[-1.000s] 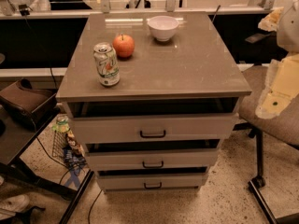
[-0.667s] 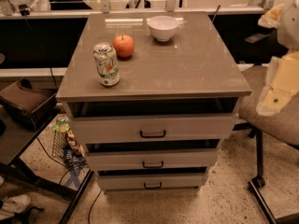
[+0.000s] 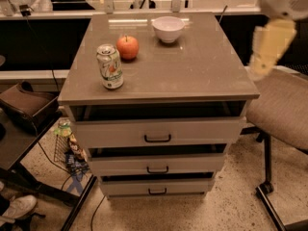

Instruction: Move white bowl near 7up can

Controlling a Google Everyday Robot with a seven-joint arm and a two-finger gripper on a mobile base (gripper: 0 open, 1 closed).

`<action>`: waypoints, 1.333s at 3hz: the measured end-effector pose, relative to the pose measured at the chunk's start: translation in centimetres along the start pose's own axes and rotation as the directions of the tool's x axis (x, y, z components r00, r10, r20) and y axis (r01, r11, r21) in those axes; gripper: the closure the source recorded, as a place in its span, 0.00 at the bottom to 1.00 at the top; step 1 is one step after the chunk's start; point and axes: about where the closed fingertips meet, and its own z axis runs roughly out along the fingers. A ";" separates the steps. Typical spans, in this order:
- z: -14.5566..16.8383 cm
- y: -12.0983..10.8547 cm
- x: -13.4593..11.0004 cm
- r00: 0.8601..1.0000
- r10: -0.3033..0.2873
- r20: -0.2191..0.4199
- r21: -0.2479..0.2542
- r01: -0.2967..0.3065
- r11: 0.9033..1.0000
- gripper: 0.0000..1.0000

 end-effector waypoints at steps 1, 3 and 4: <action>1.3 -6.5 -1.5 0.996 -0.085 -0.028 0.064 0.087 0.994 0.00; 2.8 -7.8 -3.8 0.989 -0.141 -0.050 0.086 0.145 0.986 0.00; 8.2 -13.0 -7.7 0.976 -0.214 -0.042 0.100 0.218 0.971 0.00</action>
Offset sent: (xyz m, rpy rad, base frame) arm 0.0520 0.0068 0.0107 -0.0601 -0.0458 0.0452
